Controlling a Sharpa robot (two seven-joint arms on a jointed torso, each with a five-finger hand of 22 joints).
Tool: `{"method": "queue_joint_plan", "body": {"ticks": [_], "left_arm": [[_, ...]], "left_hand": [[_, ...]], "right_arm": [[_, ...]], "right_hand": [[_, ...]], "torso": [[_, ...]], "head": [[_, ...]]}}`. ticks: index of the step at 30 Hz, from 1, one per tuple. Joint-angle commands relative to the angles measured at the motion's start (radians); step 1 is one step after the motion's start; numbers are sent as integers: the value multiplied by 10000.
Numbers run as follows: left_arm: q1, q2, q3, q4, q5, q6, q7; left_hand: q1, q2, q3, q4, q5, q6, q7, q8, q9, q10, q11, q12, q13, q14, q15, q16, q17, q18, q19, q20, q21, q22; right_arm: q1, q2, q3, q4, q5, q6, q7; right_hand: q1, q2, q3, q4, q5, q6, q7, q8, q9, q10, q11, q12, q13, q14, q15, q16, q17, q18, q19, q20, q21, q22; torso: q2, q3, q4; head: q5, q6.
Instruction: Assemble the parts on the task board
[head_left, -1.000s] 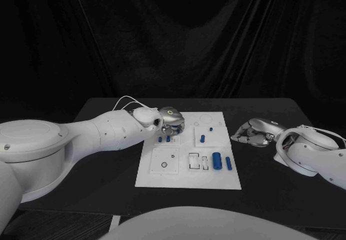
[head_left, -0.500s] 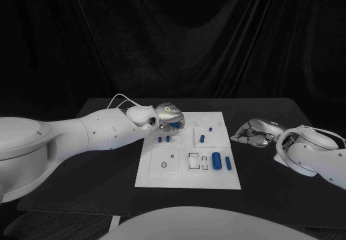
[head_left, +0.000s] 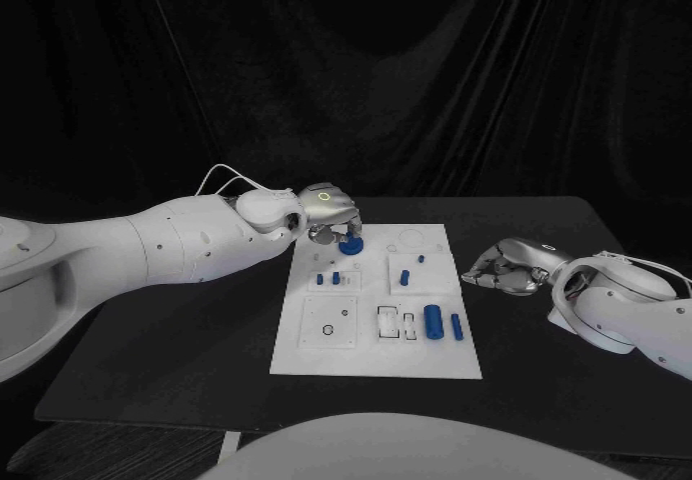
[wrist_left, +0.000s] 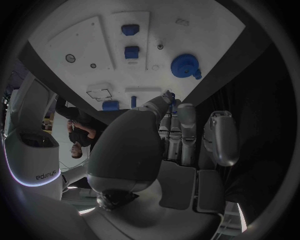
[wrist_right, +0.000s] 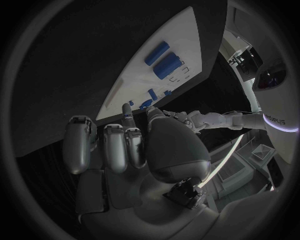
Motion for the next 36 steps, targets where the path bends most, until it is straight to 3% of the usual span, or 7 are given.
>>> {"method": "queue_joint_plan", "body": {"ticks": [1,4,9,17,36], "left_arm": [[-9,-41,4,12,-15,681,-66],[-80,-73,3,-32,-15,793,-86],[-221,-85,2,-119,-15,896,-156],[-395,-6,2,-293,-15,926,-228],[-540,72,2,-525,-15,1041,-265]], "left_hand": [[-100,-50,9,51,-71,-49,-44,-57,-15,-54,-10,-65,-7,-84,17,-66,-37,-112,-84,2,-56,1746],[-125,-60,1,70,-77,-72,-41,-75,-25,-77,-4,-93,-9,-111,14,-91,-79,-109,-98,3,-79,1741],[-209,-131,-57,111,-68,-38,-22,-66,-26,-29,14,-102,15,-135,1,-104,-95,-107,-116,6,-104,1737],[-230,-187,-78,101,-27,-18,-26,-64,-30,62,8,-75,58,-135,0,-98,-95,-109,-115,9,-104,1740],[-327,-245,-107,144,-42,-51,-2,-94,-48,11,41,-135,75,-60,-12,-6,42,-120,-89,13,-58,1756]], "right_arm": [[-34,-9,7,8,-16,57,-60],[-53,-6,7,6,-16,68,-61],[-91,5,7,-1,-16,69,-57],[-112,7,7,4,-16,30,-39],[-118,5,7,-2,-16,28,-38]], "right_hand": [[108,27,66,10,69,23,-49,-3,-1,1065,2,36,2629,722,10,-39,971,69,106,-6,-48,1876],[108,27,66,10,69,23,-49,-3,-1,1065,2,36,2629,722,10,-39,971,69,106,-6,-48,1876],[113,26,68,6,69,25,-49,-3,-1,1065,2,36,2629,722,10,-38,974,71,103,-6,-56,1873],[121,25,71,1,71,26,-49,-2,-1,1065,1,36,2629,722,9,-37,975,73,100,-7,-64,1871],[137,17,73,-10,71,25,-50,-3,-1,1065,1,36,2629,721,8,-41,968,72,102,-8,-63,1872]], "torso": [[3,6,-7],[-4,16,-2],[33,-7,4],[26,-4,-1],[27,-3,-6]], "head": [[-1,1],[24,1],[37,1],[19,1],[60,1]]}}
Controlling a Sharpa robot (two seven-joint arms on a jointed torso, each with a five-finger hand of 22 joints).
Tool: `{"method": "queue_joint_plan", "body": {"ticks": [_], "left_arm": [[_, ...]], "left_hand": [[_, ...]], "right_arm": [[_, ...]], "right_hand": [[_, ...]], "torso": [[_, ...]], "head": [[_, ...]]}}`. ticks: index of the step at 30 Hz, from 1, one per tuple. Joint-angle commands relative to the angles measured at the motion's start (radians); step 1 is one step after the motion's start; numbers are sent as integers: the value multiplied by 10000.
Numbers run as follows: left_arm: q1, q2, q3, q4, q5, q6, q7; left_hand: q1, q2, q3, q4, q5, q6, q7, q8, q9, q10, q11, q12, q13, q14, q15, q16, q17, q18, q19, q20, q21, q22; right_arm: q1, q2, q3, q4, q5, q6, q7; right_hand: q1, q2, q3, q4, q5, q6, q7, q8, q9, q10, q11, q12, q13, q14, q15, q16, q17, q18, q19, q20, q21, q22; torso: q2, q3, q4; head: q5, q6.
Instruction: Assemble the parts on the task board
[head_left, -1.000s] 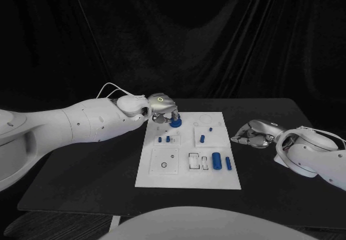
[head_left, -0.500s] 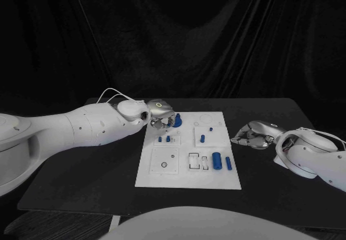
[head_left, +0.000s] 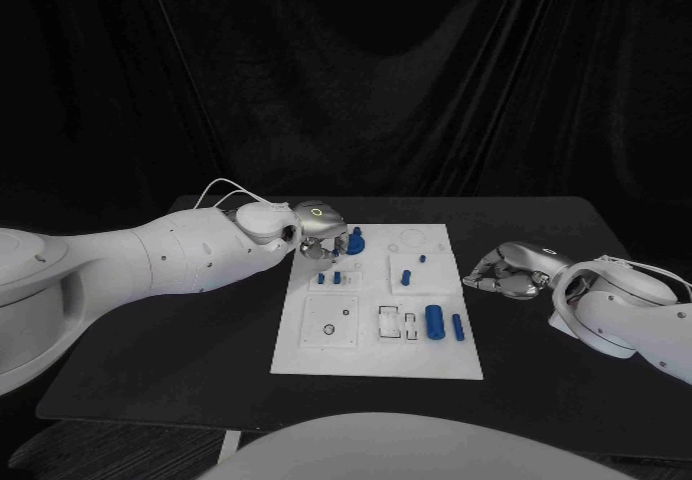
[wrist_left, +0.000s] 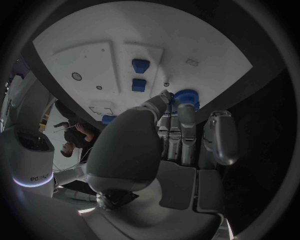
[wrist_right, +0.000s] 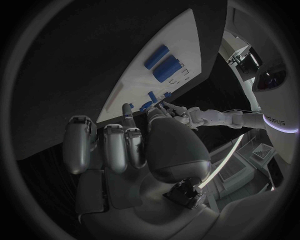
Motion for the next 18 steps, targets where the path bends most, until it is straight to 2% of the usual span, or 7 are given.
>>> {"method": "queue_joint_plan", "body": {"ticks": [1,18], "left_arm": [[-27,31,8,-17,-12,93,9],[-125,114,8,-153,-12,150,-51]], "left_hand": [[-91,-10,-20,59,-6,-16,32,-47,-17,-1,63,-56,16,2,-2,43,-37,-120,-20,12,-46,1760],[-128,-22,-27,81,-23,-42,23,-67,-28,-18,59,-80,22,-90,-4,-46,-211,-98,-79,15,-161,1729]], "right_arm": [[-27,2,7,-3,-16,15,-39],[-31,2,7,-7,-16,44,-55]], "right_hand": [[99,-21,73,-10,22,25,-50,-3,-2,1065,1,36,2633,721,8,-41,968,73,102,-8,-64,1876],[107,-17,78,-11,22,24,-49,-5,-2,1065,1,36,2633,720,7,-43,964,76,96,-9,-80,1871]], "torso": [[4,3,2],[2,1,3]], "head": [[2,1],[-25,1]]}}
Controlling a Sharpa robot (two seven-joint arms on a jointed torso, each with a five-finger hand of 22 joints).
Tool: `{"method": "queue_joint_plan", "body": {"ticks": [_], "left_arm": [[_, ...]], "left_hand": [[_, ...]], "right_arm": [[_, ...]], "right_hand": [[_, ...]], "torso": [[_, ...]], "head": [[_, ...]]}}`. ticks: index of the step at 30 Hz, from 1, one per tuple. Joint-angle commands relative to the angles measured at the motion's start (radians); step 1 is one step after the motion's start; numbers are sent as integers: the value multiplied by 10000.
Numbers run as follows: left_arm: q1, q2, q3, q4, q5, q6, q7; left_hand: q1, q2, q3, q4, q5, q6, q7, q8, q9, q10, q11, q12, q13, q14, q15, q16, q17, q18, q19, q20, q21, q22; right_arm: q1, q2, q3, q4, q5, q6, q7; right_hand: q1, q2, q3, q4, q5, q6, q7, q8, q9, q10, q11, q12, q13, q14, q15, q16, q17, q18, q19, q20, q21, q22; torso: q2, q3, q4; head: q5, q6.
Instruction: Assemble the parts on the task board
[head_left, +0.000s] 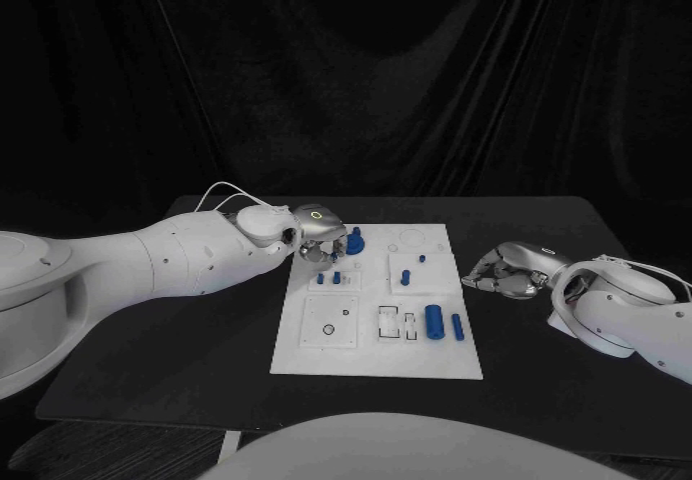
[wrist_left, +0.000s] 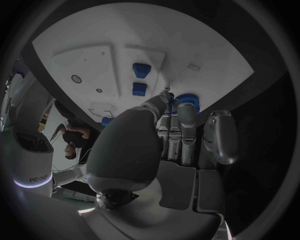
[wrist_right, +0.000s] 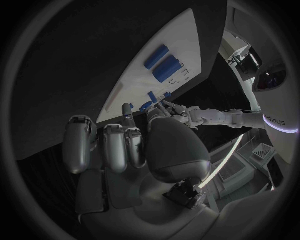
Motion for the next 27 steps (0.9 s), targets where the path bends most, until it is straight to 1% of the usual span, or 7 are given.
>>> {"method": "queue_joint_plan", "body": {"ticks": [1,17,27], "left_arm": [[-25,42,8,-34,-12,76,-9],[-148,152,8,-254,-12,160,-10],[-204,164,8,-277,-12,188,-15]], "left_hand": [[-89,17,1,54,-23,-41,23,-67,-11,-18,58,-43,-2,-90,-4,-47,-27,-98,-80,14,-58,1730],[-101,14,1,61,-26,-54,16,-76,-16,-16,55,-48,3,-128,-6,-79,-84,-86,-112,16,-120,1713],[-105,15,3,64,-27,-58,12,-79,-18,-17,54,-52,5,-151,-7,-98,-115,-84,-121,16,-135,1710]], "right_arm": [[-26,-15,7,8,-16,40,-57],[-30,-16,7,20,-16,38,-60],[-44,9,7,17,-16,56,-76]], "right_hand": [[107,-17,52,14,22,24,-49,-5,-2,1065,1,36,2634,720,8,-43,964,76,96,-8,-31,1872],[113,-8,59,14,23,26,-49,-4,-2,1065,1,36,2634,720,7,-43,963,77,95,-9,-34,1872],[119,-1,64,13,23,26,-50,-5,-2,1065,0,36,2634,720,7,-45,960,80,89,-9,-49,1867]], "torso": [[0,2,-2],[0,2,-1],[1,0,-2]], "head": [[-7,1],[-27,1],[-5,1]]}}
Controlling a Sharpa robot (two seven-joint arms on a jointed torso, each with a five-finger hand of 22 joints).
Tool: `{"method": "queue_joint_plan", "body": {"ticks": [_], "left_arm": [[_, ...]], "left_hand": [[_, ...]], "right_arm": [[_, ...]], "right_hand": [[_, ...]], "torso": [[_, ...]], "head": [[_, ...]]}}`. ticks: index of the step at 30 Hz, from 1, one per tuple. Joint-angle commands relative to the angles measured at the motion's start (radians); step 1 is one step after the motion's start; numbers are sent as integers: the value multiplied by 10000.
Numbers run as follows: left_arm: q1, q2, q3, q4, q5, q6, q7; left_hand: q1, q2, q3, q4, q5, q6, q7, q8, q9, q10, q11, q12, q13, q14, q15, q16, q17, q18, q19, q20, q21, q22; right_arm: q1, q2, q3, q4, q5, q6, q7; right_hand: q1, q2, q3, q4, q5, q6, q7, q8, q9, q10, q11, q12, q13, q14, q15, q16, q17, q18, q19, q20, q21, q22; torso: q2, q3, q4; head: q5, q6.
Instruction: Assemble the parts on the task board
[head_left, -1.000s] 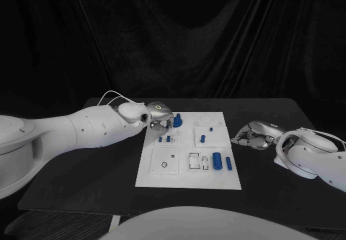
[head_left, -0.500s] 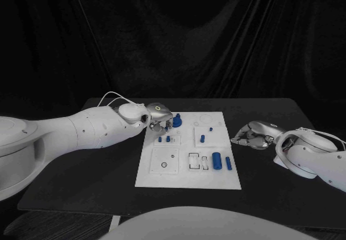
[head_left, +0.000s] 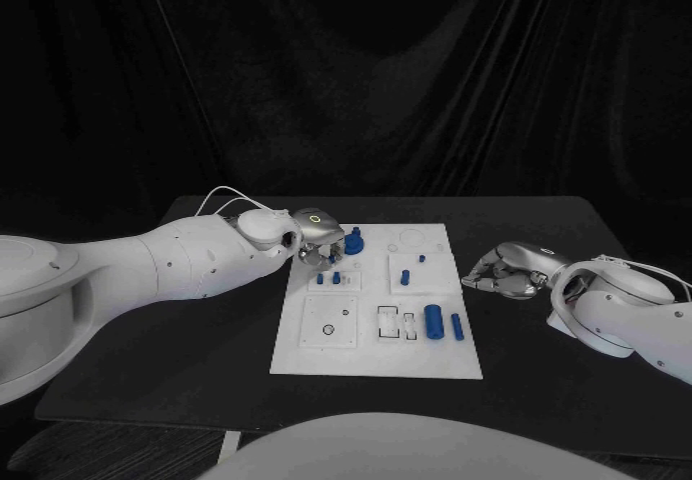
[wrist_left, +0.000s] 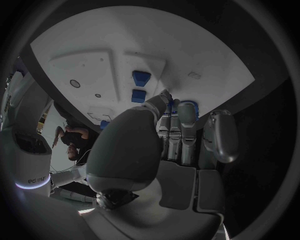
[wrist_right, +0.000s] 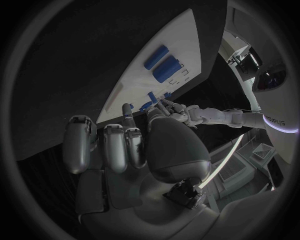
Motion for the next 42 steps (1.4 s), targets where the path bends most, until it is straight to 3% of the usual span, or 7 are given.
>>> {"method": "queue_joint_plan", "body": {"ticks": [1,27,34,38,42], "left_arm": [[-33,12,3,28,-12,97,28],[-97,125,3,-103,-12,108,-143],[-117,181,3,-285,-12,331,-334],[-128,171,3,-345,-12,356,-503],[-132,148,3,-388,-12,319,-569]], "left_hand": [[-105,15,2,65,-27,-58,12,-40,-8,-16,53,-52,8,-79,-8,-53,-8,-83,-47,16,-44,1711],[-185,19,8,119,-20,-173,-35,-112,-48,-39,35,-115,42,-217,-23,-144,-158,-70,-106,25,-140,1690],[-309,-132,8,169,-34,-875,-195,-206,-213,-264,7,-308,55,-456,-63,-316,-441,-30,-244,38,-387,1634],[-421,-263,14,219,-44,-1775,-586,-204,-411,-459,171,-448,90,-565,-2,-368,-552,-14,-299,46,-500,1614],[-444,-302,7,222,-48,-1981,-706,-193,-454,-549,209,-497,109,-596,40,-385,-584,-7,-318,48,-542,1606]], "right_arm": [[-36,9,6,10,-16,47,-76],[-62,19,6,5,-16,75,-107],[-63,6,6,18,-16,66,-104],[-63,0,6,13,-16,74,-104],[-63,-10,6,14,-16,71,-105]], "right_hand": [[119,-1,61,16,23,26,-50,-5,-2,1065,1,36,2635,720,7,-45,959,80,89,-10,-47,1868],[149,23,85,4,30,22,-51,-8,-4,1065,-1,36,2635,717,6,-53,944,82,87,-11,-58,1866],[169,29,96,-7,31,18,-50,-11,-5,1065,-1,36,2635,717,6,-52,946,84,83,-12,-69,1863],[169,29,96,-7,31,18,-50,-11,-5,1065,-1,36,2635,717,6,-52,946,84,83,-12,-69,1863],[176,21,96,-13,28,12,-48,-14,-7,1065,0,36,2635,717,5,-53,944,83,85,-12,-66,1864]], "torso": [[2,-2,-1],[2,-1,-2],[1,-2,-4],[0,0,-2],[2,-2,-2]], "head": [[8,1],[-3,1],[-14,1],[8,1],[34,1]]}}
